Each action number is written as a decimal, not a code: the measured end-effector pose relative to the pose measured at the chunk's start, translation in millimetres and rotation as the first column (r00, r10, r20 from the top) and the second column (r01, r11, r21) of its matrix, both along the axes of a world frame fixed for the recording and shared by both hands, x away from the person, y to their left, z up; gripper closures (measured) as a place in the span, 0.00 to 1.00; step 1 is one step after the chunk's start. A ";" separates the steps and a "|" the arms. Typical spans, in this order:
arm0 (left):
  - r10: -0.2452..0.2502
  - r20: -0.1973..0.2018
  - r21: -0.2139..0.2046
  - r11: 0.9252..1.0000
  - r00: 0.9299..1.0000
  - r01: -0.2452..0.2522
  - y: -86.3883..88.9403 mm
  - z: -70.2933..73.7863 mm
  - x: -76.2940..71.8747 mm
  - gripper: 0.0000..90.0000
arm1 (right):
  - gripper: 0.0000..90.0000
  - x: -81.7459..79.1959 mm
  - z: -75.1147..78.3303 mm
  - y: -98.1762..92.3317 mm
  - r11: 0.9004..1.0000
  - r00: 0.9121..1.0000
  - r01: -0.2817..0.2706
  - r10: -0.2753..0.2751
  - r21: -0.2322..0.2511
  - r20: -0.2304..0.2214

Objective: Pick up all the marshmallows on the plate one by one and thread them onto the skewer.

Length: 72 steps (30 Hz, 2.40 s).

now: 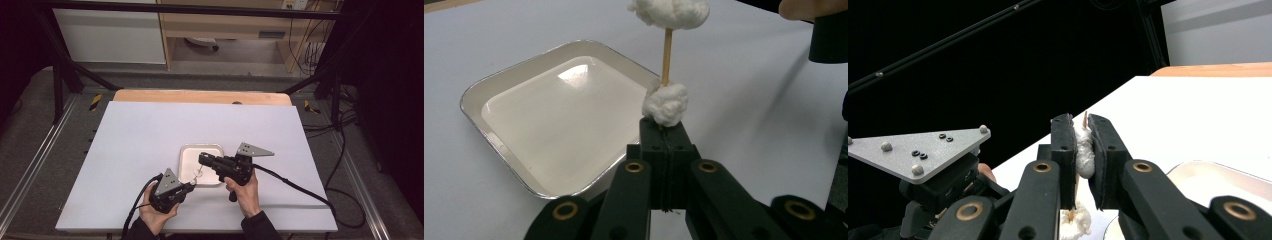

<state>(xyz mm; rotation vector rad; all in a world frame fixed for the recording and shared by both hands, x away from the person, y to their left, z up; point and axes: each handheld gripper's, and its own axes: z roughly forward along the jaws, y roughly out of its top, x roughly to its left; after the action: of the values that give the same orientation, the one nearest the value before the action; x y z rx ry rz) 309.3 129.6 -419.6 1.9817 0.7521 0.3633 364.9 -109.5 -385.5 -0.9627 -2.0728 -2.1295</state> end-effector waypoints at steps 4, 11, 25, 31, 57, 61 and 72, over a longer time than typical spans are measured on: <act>-0.003 0.004 0.003 1.000 1.000 0.002 -0.4 0.2 -0.5 0.99 | 0.92 0.1 0.1 -0.3 1.000 1.000 -0.004 0.004 -0.004 0.000; 0.003 0.004 -0.002 1.000 1.000 -0.003 1.6 1.7 0.1 1.00 | 0.92 0.3 -0.2 -0.2 1.000 1.000 -0.006 0.006 -0.005 0.001; 0.010 0.052 -0.026 1.000 0.999 -0.009 9.1 16.6 -0.5 1.00 | 0.88 -1.8 -9.8 23.0 0.995 0.998 -0.071 0.070 -0.077 -0.007; 0.004 0.031 -0.019 1.000 1.000 -0.003 9.0 16.6 0.9 0.99 | 0.78 -1.1 -1.7 17.6 0.995 0.999 -0.042 0.042 -0.088 0.009; 0.041 -0.130 0.054 0.998 0.991 -0.034 25.8 12.1 24.9 0.99 | 0.01 8.1 -41.3 -77.5 0.816 0.992 0.119 -0.120 -0.566 0.035; 0.052 -0.154 0.076 0.996 0.987 -0.040 28.1 15.2 29.6 0.99 | 0.01 5.9 -47.9 -96.5 0.820 0.990 0.121 -0.140 -0.560 0.008; 0.068 -0.209 0.164 0.986 0.975 -0.033 15.7 20.9 54.3 0.99 | 0.01 -4.9 -58.7 -134.9 0.787 0.980 0.161 -0.197 -0.595 0.004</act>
<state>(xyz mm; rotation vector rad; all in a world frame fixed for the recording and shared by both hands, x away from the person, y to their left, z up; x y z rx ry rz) 363.5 145.3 -398.8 2.1792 0.9363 0.2478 360.0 -244.4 -444.3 -1.2951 -2.7865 -1.4746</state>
